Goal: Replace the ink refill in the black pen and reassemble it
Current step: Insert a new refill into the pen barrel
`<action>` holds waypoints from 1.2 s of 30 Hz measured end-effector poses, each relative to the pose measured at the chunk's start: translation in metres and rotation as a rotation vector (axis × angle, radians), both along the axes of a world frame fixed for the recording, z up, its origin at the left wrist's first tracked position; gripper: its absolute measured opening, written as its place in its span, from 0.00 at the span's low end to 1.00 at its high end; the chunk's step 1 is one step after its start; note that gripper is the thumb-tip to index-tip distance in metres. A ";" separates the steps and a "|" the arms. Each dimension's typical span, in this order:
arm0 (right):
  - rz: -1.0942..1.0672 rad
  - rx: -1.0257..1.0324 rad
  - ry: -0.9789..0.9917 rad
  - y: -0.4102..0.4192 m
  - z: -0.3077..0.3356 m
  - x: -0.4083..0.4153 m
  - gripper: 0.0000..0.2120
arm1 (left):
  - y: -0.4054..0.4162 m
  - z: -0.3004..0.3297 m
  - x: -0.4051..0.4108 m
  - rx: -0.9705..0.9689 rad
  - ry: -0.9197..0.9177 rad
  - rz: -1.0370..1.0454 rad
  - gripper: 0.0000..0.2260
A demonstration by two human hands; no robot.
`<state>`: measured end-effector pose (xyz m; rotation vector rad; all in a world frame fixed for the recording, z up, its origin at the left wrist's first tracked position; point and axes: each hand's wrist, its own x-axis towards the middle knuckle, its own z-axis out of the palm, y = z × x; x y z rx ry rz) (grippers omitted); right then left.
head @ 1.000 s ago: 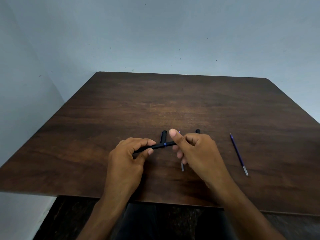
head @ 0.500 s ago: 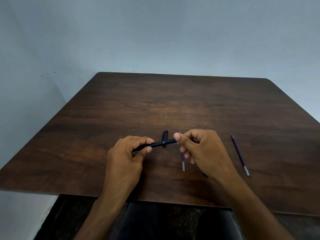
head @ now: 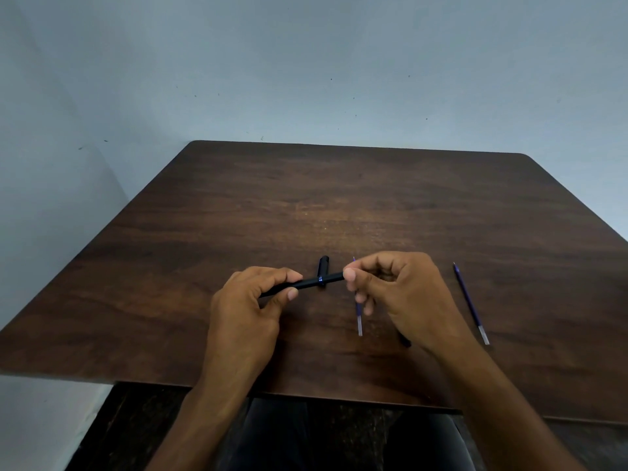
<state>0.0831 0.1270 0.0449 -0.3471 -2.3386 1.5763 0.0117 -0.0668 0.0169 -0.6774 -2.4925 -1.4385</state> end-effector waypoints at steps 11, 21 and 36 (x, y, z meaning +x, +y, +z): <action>0.019 -0.089 0.004 -0.001 0.001 0.002 0.10 | -0.002 -0.001 -0.001 -0.026 -0.001 0.006 0.14; -0.001 0.035 -0.026 -0.001 -0.002 0.000 0.05 | 0.001 0.001 0.001 -0.011 0.005 -0.006 0.13; 0.028 -0.016 -0.022 0.001 -0.001 0.002 0.04 | 0.000 0.000 0.000 -0.053 0.016 0.007 0.14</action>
